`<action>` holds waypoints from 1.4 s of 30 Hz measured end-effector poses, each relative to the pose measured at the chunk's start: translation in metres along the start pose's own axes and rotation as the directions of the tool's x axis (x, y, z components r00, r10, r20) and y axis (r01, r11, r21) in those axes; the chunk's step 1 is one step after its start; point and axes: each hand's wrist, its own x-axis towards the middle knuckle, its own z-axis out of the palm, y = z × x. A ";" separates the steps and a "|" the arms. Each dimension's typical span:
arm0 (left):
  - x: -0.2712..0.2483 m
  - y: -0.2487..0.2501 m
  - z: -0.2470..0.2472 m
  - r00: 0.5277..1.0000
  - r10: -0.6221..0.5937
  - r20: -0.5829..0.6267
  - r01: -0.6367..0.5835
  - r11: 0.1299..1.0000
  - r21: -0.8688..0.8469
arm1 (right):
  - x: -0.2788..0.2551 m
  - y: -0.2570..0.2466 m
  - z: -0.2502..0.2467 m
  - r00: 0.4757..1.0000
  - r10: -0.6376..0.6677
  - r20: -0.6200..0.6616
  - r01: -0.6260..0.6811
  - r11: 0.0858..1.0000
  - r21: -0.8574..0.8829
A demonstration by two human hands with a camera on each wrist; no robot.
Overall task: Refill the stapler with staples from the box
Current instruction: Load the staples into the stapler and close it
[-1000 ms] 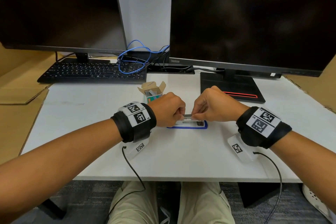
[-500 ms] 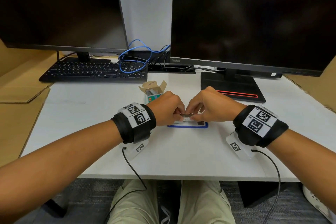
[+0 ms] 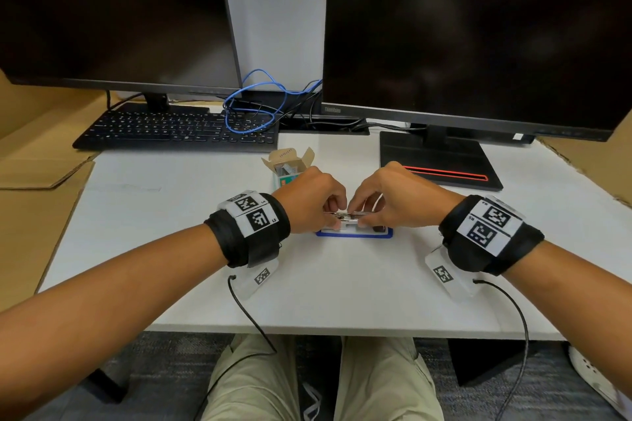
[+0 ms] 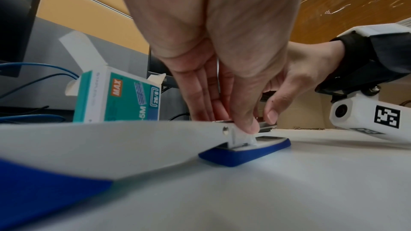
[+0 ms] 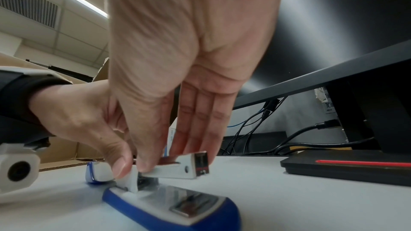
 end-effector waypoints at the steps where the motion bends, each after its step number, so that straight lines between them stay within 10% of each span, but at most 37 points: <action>1: 0.000 0.000 0.000 1.000 0.001 0.002 -0.001 1.000 0.001 | 0.001 -0.001 -0.001 1.000 -0.002 0.000 0.002 1.000 0.004; 29: -0.025 -0.027 -0.023 0.958 -0.222 0.184 0.130 0.902 0.411 | -0.013 0.015 -0.002 0.998 0.062 0.025 -0.063 0.998 0.016; 42: -0.026 -0.017 -0.051 0.996 -0.076 0.056 0.050 0.930 0.365 | -0.010 0.011 -0.005 0.995 0.078 0.063 -0.078 0.997 -0.010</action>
